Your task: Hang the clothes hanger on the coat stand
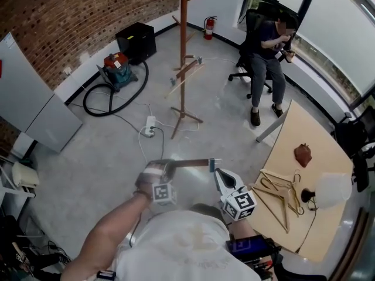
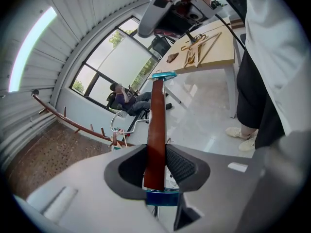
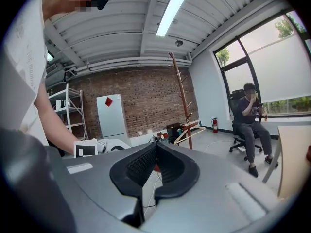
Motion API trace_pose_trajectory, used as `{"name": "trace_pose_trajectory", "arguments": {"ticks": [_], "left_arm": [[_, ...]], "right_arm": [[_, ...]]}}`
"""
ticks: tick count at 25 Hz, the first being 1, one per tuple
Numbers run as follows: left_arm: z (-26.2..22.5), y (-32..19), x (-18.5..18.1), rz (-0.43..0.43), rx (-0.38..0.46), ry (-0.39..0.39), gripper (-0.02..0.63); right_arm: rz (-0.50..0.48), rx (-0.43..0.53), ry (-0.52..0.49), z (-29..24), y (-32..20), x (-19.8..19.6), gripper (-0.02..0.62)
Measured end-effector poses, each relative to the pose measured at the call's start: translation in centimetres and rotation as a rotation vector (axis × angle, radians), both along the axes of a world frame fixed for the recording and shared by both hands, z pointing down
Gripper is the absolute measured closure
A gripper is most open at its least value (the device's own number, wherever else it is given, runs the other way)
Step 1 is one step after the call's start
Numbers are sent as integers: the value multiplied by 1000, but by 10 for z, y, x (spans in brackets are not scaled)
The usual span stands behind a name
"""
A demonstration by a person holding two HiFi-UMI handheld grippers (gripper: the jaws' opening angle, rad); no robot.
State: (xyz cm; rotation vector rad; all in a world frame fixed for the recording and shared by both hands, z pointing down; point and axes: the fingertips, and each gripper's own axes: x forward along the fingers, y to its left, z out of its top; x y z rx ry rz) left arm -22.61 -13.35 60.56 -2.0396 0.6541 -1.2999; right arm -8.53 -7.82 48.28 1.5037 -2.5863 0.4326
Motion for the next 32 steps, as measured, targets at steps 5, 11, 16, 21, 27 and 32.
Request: {"name": "trace_pose_trajectory", "arguments": {"ticks": [5, 11, 16, 21, 27, 32], "left_arm": [[0, -27, -8, -55, -8, -8, 483], [-6, -77, -7, -109, -16, -30, 483], [-17, -126, 14, -101, 2, -46, 483], [-19, -158, 38, -73, -2, -74, 483], [-28, -190, 56, -89, 9, -62, 483], [-40, -214, 61, -112, 21, -31, 483]], "right_arm": [[-49, -8, -9, 9, -36, -6, 582], [-114, 5, -45, 8, -91, -10, 583], [-136, 27, -75, 1, -137, 0, 581], [-145, 34, -100, 0, -165, 20, 581], [-131, 37, -104, 1, -191, 39, 582], [-121, 38, -110, -2, -216, 45, 582]]}}
